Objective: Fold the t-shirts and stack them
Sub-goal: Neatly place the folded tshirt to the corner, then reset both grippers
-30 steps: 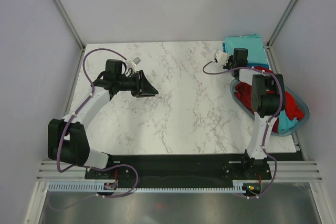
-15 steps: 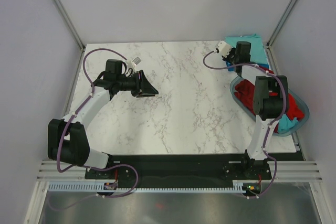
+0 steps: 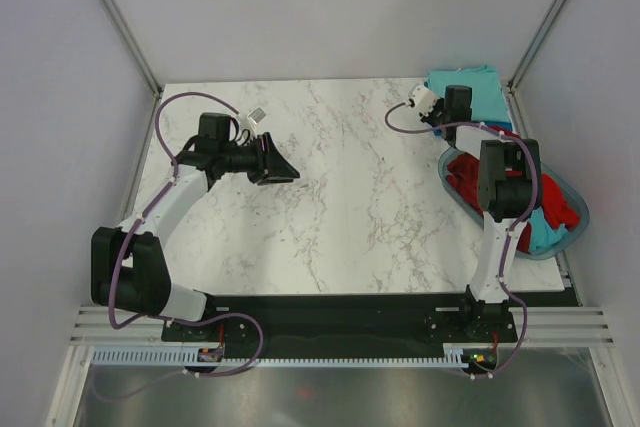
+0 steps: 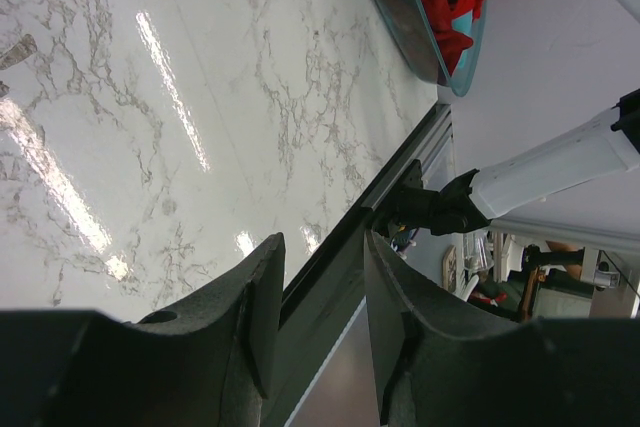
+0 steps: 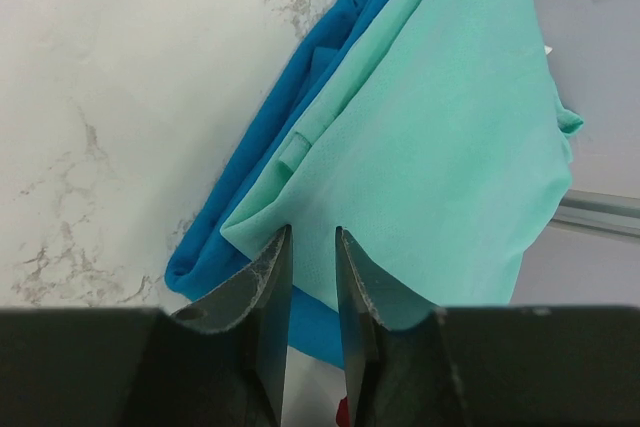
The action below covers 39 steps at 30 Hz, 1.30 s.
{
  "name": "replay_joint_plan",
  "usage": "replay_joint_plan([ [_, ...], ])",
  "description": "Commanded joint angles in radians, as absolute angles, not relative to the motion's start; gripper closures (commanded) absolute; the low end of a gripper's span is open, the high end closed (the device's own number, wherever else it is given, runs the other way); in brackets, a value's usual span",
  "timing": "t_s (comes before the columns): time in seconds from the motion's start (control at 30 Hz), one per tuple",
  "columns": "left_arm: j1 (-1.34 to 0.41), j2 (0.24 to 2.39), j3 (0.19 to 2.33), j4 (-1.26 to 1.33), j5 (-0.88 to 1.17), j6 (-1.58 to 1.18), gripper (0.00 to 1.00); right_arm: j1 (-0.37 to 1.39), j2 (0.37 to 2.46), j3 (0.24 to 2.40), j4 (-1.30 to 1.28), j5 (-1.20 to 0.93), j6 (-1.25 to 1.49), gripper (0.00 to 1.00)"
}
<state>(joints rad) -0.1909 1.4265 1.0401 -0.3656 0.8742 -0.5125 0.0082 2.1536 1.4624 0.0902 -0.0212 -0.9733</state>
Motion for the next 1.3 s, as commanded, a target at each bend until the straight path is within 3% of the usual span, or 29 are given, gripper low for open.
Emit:
replay_joint_plan([
  [0.0,-0.186,1.419,1.051,-0.354,0.908,-0.502,0.55,0.003,2.154,1.509,0.156,-0.022,-0.930,0.68],
  [0.17,-0.186,1.430,1.052,-0.353,0.907,-0.497,0.55,0.003,2.083,1.520,0.273,0.044,-0.855,0.65],
  [0.3,-0.186,1.431,1.065,-0.353,0.923,-0.476,0.54,0.023,1.991,1.562,0.213,0.165,-0.714,0.63],
  [0.5,-0.186,1.350,1.130,-0.345,0.873,-0.419,0.54,0.122,1.696,1.572,-0.144,0.295,-0.237,0.39],
  [0.53,-0.186,1.332,1.138,-0.347,0.868,-0.414,0.54,0.132,1.660,1.568,-0.194,0.279,-0.154,0.28],
  [0.57,-0.187,1.292,1.150,-0.344,0.861,-0.405,0.54,0.138,1.625,1.546,-0.280,0.228,-0.032,0.02],
  [0.73,-0.193,1.158,1.160,-0.342,0.809,-0.364,0.51,0.248,1.396,1.419,-0.435,0.129,0.225,0.02],
  [0.83,-0.195,1.085,1.135,-0.344,0.778,-0.368,0.43,0.264,1.252,1.249,-0.451,-0.047,0.409,0.02],
  [0.9,-0.192,1.033,1.109,-0.342,0.758,-0.383,0.29,0.270,1.136,1.180,-0.446,-0.098,0.498,0.02],
  [0.93,-0.192,1.017,1.082,-0.344,0.758,-0.403,0.01,0.270,1.094,1.110,-0.443,-0.124,0.512,0.02],
  [1.1,-0.193,0.933,1.008,-0.342,0.813,-0.456,0.00,0.268,0.864,0.974,-0.477,-0.109,0.511,0.02],
  [1.27,-0.192,0.809,0.943,-0.344,0.767,-0.450,0.00,0.270,0.778,0.945,-0.554,-0.077,0.537,0.02],
])
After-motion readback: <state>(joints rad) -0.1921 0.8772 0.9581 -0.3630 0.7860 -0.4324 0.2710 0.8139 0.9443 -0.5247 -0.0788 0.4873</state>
